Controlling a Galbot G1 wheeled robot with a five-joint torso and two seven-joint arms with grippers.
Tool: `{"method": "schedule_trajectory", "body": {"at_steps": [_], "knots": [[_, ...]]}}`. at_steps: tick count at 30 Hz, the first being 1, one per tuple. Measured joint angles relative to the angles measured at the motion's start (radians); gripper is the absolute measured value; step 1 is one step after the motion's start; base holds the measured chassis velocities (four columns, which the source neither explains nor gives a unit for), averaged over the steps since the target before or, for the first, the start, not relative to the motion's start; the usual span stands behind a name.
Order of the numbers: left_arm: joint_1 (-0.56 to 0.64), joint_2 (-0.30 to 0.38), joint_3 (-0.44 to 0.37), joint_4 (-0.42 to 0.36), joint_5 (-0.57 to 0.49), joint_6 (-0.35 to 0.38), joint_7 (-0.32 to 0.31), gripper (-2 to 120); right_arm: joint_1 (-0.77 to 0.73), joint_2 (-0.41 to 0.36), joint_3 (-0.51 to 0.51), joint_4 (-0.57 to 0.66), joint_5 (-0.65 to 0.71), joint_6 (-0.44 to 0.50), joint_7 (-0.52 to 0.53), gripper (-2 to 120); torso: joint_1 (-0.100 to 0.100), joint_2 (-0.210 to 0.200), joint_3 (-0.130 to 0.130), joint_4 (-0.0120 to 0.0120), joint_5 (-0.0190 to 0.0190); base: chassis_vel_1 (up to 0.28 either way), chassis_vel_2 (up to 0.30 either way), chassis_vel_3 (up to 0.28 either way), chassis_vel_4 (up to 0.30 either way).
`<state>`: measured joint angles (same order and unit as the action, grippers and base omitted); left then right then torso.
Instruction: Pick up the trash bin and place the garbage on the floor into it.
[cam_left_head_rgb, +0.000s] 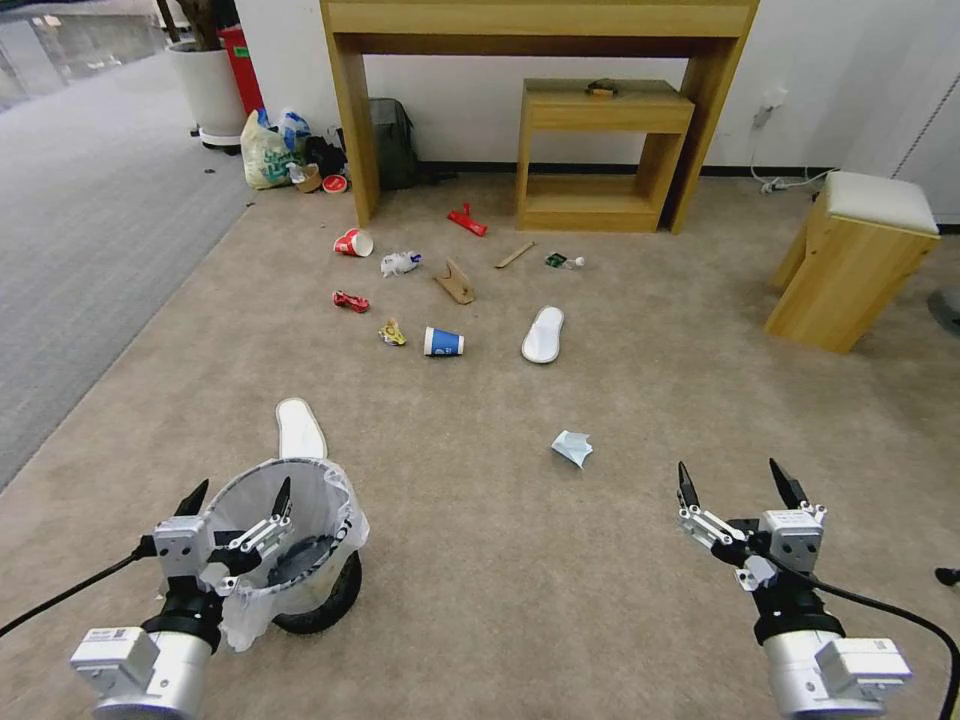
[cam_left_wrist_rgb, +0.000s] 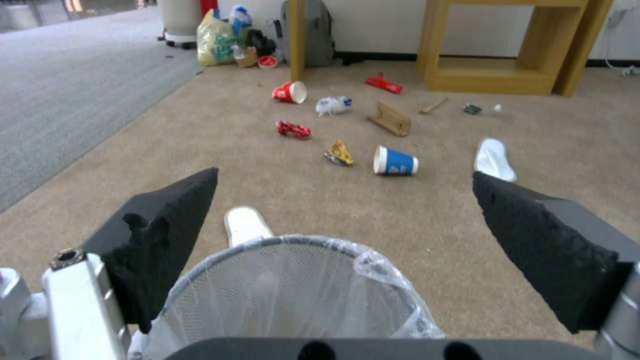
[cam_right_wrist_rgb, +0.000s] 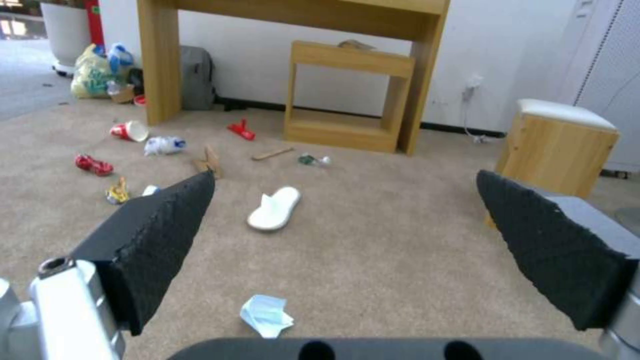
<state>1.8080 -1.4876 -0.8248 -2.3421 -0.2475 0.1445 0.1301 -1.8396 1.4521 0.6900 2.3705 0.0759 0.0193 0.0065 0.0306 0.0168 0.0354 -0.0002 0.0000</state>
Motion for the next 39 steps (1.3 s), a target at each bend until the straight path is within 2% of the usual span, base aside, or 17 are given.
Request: {"method": "schedule_trajectory", "body": {"at_steps": [11,22,25,28,29,32,33,36,37,39], "knots": [[-0.003,0.012,-0.020,0.010,-0.015,0.009,0.005,100,0.000,-0.001,-0.001,0.001,0.001,0.001,0.000,100,0.000,0.000,0.000,0.0000,0.0000,0.000,0.000,0.000,0.000],[-0.035,0.036,-0.020,0.020,-0.027,0.051,-0.006,100,0.000,-0.011,0.001,0.009,0.016,-0.014,0.002,100,0.000,0.000,0.000,0.0001,-0.0001,0.000,0.000,0.000,0.000],[-0.065,0.062,-0.030,0.028,-0.045,0.090,-0.012,100,-0.002,-0.010,0.001,0.009,0.017,-0.014,0.002,100,0.000,0.000,0.000,0.0001,-0.0001,0.000,0.000,0.000,0.000],[-0.119,0.152,-0.047,0.048,-0.115,0.211,-0.015,100,-0.005,-0.011,0.001,0.009,0.021,-0.014,0.002,100,0.000,0.000,0.000,-0.0001,-0.0001,0.000,0.000,0.000,0.000],[-0.119,0.152,-0.047,0.048,-0.115,0.211,-0.015,100,-0.005,-0.011,0.001,0.009,0.021,-0.014,0.002,100,0.000,0.000,0.000,-0.0001,-0.0001,0.000,0.000,0.000,0.000],[-0.153,0.240,-0.062,0.075,-0.148,0.342,-0.013,100,-0.006,-0.011,0.003,0.009,0.023,-0.014,0.002,100,0.000,0.000,0.000,0.0000,-0.0002,0.000,0.000,0.000,0.000],[-0.153,0.240,-0.062,0.075,-0.148,0.342,-0.013,100,-0.006,-0.011,0.003,0.009,0.023,-0.014,0.002,100,0.000,0.000,0.000,0.0000,-0.0002,0.000,0.000,0.000,0.000],[-0.184,0.320,-0.073,0.114,-0.196,0.458,-0.003,100,-0.008,-0.011,0.004,0.009,0.024,-0.014,0.003,100,0.000,0.000,0.000,0.0000,-0.0001,0.000,0.000,0.000,0.000],[-0.184,0.320,-0.073,0.114,-0.196,0.458,-0.003,100,-0.008,-0.011,0.004,0.009,0.024,-0.014,0.003,100,0.000,0.000,0.000,0.0000,-0.0001,0.000,0.000,0.000,0.000],[-0.208,0.364,-0.078,0.156,-0.206,0.501,-0.001,100,-0.009,-0.010,0.003,0.005,0.024,-0.014,0.003,100,0.000,0.000,0.000,0.0000,-0.0002,0.000,0.000,0.000,0.000]]}}
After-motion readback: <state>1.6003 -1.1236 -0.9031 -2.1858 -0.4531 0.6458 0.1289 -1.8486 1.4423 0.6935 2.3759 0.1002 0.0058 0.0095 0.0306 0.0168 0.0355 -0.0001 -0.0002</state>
